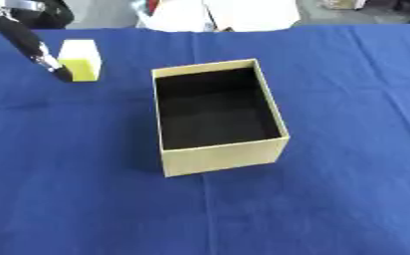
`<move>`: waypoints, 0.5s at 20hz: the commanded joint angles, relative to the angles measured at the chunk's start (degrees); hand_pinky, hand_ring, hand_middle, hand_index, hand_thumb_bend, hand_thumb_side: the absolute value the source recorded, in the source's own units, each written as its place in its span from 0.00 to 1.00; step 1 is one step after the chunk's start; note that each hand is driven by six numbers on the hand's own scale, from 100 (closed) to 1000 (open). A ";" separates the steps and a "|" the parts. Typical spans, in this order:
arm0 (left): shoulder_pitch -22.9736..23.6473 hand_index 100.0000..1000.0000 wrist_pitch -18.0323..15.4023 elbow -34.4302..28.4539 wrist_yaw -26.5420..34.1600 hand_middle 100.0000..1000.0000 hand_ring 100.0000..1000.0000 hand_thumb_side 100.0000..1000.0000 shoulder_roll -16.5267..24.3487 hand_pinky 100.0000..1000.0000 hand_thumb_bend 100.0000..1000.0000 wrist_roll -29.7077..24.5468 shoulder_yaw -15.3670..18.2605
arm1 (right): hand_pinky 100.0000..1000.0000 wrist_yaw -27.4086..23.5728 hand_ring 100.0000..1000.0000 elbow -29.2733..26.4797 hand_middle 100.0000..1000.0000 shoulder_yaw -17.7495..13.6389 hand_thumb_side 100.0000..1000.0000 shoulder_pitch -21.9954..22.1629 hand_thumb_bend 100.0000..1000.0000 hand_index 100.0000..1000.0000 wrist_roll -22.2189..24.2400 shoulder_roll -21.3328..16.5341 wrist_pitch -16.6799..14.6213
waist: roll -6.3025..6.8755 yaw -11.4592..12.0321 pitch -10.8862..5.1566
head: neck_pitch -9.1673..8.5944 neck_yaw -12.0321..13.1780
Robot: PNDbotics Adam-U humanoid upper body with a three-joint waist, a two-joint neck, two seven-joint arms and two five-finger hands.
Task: Pick up objects on the table and place them in the box.
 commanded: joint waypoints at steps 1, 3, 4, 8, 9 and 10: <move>-1.73 1.00 0.19 -1.66 -0.22 0.95 1.00 0.37 1.09 1.00 0.78 0.94 0.43 | 0.79 -0.39 0.81 -0.79 0.79 -0.35 0.48 -0.41 0.17 0.75 -0.06 -1.16 -0.02 | -0.13 -0.11 -1.00 | -0.88 0.21; -1.79 1.00 0.07 -1.84 -0.58 0.95 1.00 0.36 1.14 1.00 0.74 1.80 0.47 | 0.79 -0.39 0.80 -0.79 0.79 -0.34 0.48 -0.38 0.17 0.75 -0.01 -1.23 -0.04 | -0.07 -0.18 -0.83 | -1.07 0.21; -1.83 1.00 0.09 -1.87 -0.91 0.95 1.00 0.36 1.19 1.00 0.71 2.09 0.49 | 0.79 -0.41 0.80 -0.79 0.79 -0.33 0.48 -0.42 0.17 0.75 -0.02 -1.25 -0.08 | -0.02 -0.24 -0.72 | -1.21 0.25; -1.95 1.00 0.31 -1.95 -2.43 0.93 1.00 0.34 1.55 1.00 0.68 2.89 0.81 | 0.78 -0.45 0.80 -0.79 0.79 -0.19 0.48 -0.94 0.16 0.75 0.05 -1.26 -0.39 | 0.20 -0.88 0.19 | -2.28 0.85; -1.99 1.00 0.44 -1.92 -2.74 0.93 1.00 0.34 1.72 1.00 0.67 3.00 0.92 | 0.78 -0.46 0.80 -0.79 0.79 -0.17 0.48 -1.09 0.16 0.75 0.07 -1.28 -0.46 | 0.24 -1.10 0.49 | -2.64 1.01; -2.03 1.00 0.56 -1.90 -3.04 0.93 1.00 0.34 1.86 1.00 0.67 3.13 1.06 | 0.78 -0.46 0.80 -0.79 0.79 -0.16 0.48 -1.22 0.16 0.75 0.08 -1.30 -0.52 | 0.26 -1.30 0.76 | -2.93 1.16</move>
